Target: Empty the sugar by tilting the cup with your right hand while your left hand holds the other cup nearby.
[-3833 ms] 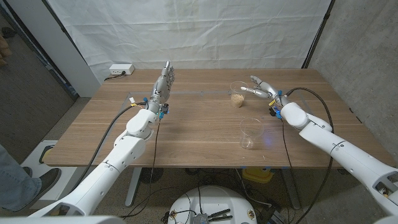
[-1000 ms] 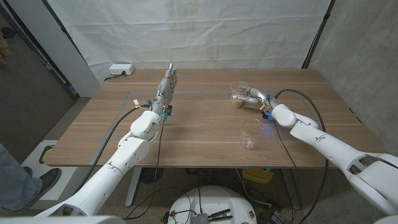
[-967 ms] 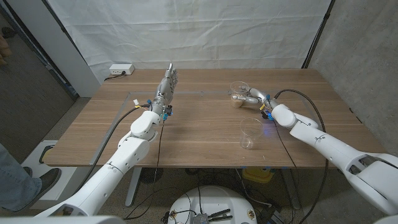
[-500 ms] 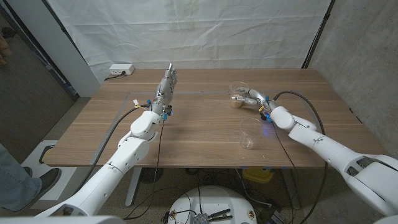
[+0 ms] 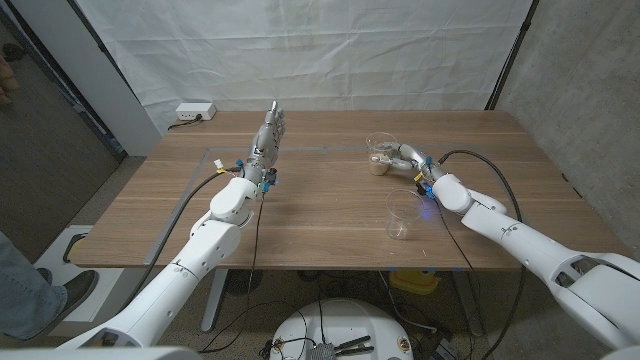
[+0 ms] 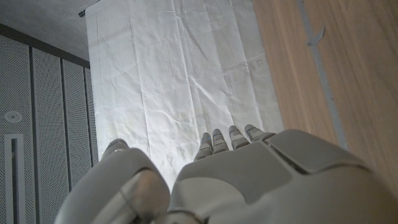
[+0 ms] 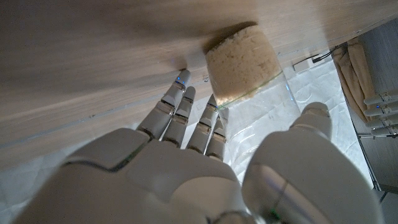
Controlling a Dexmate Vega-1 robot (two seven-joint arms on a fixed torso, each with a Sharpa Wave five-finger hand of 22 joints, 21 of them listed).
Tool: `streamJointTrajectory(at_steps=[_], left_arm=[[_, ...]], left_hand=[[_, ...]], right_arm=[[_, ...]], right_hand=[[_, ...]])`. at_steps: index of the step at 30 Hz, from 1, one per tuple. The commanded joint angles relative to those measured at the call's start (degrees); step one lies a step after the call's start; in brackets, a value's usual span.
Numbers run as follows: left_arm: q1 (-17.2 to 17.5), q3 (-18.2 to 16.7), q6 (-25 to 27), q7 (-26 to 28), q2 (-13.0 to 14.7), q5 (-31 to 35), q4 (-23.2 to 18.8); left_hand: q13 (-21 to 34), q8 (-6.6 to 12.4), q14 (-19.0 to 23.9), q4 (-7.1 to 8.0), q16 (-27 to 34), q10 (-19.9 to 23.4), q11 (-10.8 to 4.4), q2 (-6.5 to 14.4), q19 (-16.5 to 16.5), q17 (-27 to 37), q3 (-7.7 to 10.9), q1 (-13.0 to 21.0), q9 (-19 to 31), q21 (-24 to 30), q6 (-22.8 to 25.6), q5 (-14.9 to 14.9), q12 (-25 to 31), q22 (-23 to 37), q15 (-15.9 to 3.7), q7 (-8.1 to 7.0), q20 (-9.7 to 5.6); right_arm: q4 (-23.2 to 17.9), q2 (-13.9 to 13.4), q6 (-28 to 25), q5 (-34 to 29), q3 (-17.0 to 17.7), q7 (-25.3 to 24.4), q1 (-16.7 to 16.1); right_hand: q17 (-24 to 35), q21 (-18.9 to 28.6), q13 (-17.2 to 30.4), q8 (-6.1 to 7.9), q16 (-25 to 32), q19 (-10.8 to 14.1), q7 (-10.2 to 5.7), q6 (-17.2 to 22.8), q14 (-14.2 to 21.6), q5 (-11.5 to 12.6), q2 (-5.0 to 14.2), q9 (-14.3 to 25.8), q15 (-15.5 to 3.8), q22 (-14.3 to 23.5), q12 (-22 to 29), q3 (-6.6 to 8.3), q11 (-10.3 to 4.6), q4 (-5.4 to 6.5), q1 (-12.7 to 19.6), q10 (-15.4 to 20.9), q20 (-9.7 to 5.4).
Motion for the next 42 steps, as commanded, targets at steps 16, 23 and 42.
streamJointTrajectory(at_steps=[16,23,42], left_arm=[[-0.07,0.39,2.77,2.08,1.22,1.81,-1.87],[-0.08,0.92,4.20,3.29,3.03,4.67,-4.21],[3.67,1.86,5.25,2.70,10.43,11.68,-11.79]], left_hand=[[0.29,0.74,1.84,-3.61,0.36,2.80,-0.20,4.97,0.08,-0.04,3.51,9.01,0.28,-0.05,2.22,-0.72,0.20,0.01,-0.35,-0.03,-0.87],[0.31,0.99,3.61,-7.23,0.49,4.48,-0.27,5.68,3.74,-0.09,5.38,15.28,0.32,0.90,3.75,-2.40,0.36,0.10,0.16,0.33,-0.73],[0.37,1.35,6.56,-10.13,0.96,6.86,0.47,2.92,6.36,-0.01,4.90,19.02,0.37,1.35,5.96,-3.74,0.72,0.27,0.51,1.43,-0.66]], right_arm=[[-8.53,-2.02,-0.34,6.85,4.53,-0.66,-5.95],[-12.45,-3.48,-1.25,9.30,6.92,-2.10,-9.51],[-22.75,-5.91,-5.84,11.45,11.21,-8.05,-17.90]], right_hand=[[0.15,0.19,0.39,0.79,0.11,1.51,-1.08,4.25,3.11,-0.32,1.48,0.14,-6.37,0.25,0.77,0.78,-0.82,-0.89,2.96,3.31,0.10],[0.19,0.12,0.39,0.67,-0.09,1.55,-1.14,4.42,3.17,-0.37,2.13,0.15,-6.47,0.28,0.67,1.14,-0.93,-1.03,3.70,3.36,-0.36],[0.17,-0.11,0.38,0.26,-0.73,1.47,-0.89,4.42,2.63,-0.71,2.22,0.15,-6.44,0.30,0.52,1.13,-0.80,-1.21,4.38,3.68,-0.79]])
